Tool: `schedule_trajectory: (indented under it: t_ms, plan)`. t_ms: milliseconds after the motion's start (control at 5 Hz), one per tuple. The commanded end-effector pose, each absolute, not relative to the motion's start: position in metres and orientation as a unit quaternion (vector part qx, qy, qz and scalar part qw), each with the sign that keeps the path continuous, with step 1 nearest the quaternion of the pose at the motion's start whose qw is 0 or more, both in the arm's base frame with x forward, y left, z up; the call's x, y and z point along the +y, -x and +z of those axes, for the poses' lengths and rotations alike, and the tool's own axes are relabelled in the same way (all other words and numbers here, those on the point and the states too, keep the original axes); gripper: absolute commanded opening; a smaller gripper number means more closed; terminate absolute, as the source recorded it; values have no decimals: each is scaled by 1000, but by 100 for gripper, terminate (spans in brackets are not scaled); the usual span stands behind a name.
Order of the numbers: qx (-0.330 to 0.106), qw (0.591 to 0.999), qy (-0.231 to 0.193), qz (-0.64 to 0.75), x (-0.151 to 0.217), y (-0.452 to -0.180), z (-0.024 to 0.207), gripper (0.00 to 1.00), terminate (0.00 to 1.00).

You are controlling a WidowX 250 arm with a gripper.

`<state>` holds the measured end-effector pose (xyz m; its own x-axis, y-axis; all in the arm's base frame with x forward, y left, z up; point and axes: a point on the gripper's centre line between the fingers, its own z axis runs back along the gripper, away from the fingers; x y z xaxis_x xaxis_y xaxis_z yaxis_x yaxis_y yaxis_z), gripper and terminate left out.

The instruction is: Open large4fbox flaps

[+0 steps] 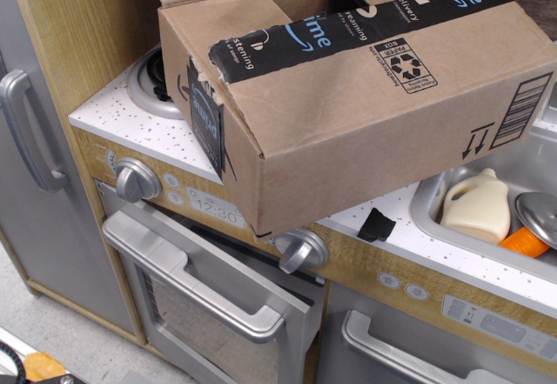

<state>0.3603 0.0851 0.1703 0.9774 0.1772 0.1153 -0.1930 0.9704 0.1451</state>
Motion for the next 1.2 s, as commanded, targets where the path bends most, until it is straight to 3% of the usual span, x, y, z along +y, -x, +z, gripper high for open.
schedule_trajectory:
  t_ms: [0, 600, 1000]
  plan:
    - [-51, 991, -78, 93, 85, -360, 170, 100, 0]
    - [-1, 992, -38, 121, 60, -355, 149, 100, 0]
    - [31, 993, -10, 115, 24, -343, 163, 100, 0]
